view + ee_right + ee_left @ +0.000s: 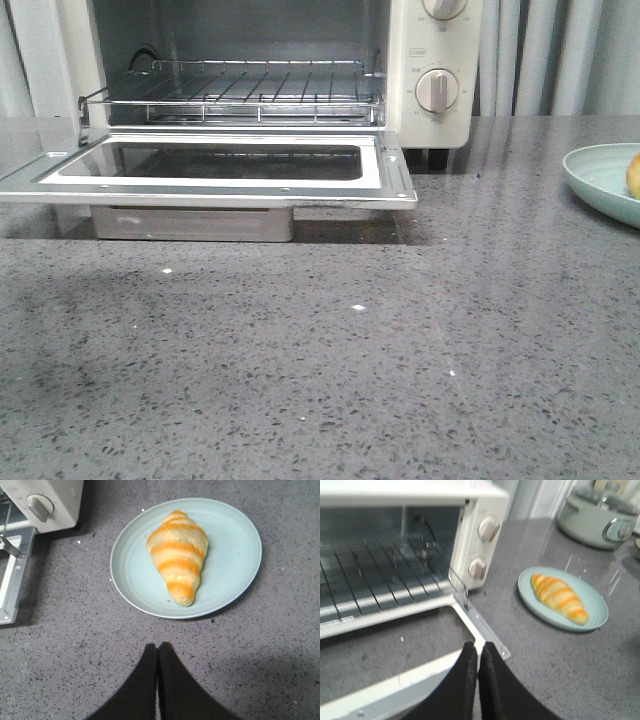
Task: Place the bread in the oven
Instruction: 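Lower the oven door fully open and withdraw the left gripper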
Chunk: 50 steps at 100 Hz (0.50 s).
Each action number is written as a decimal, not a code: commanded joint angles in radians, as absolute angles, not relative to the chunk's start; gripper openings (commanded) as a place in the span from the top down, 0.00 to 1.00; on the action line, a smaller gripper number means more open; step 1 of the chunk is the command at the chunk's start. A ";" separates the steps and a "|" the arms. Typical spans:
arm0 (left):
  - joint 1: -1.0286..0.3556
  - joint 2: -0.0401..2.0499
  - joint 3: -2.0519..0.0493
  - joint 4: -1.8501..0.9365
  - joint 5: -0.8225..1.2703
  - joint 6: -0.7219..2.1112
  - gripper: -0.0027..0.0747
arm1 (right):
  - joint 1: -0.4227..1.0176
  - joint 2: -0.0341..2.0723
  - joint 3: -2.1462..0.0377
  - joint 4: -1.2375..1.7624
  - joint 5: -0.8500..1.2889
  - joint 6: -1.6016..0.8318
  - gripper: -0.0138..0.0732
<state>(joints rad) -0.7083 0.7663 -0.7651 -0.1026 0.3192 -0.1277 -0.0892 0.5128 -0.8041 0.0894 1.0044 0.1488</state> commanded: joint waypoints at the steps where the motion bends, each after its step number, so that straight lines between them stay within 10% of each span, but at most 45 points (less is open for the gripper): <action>1: -0.720 0.684 -0.794 -0.081 0.273 -0.131 0.99 | -0.091 0.560 -0.840 0.087 0.949 0.127 0.89; 31: -0.698 0.527 -0.806 -0.021 0.367 -0.141 0.99 | -0.091 0.763 -1.002 0.087 0.961 0.089 0.40; 50: -0.667 0.515 -0.806 -0.021 0.409 -0.141 0.99 | -0.091 0.927 -1.126 0.087 0.992 0.089 0.36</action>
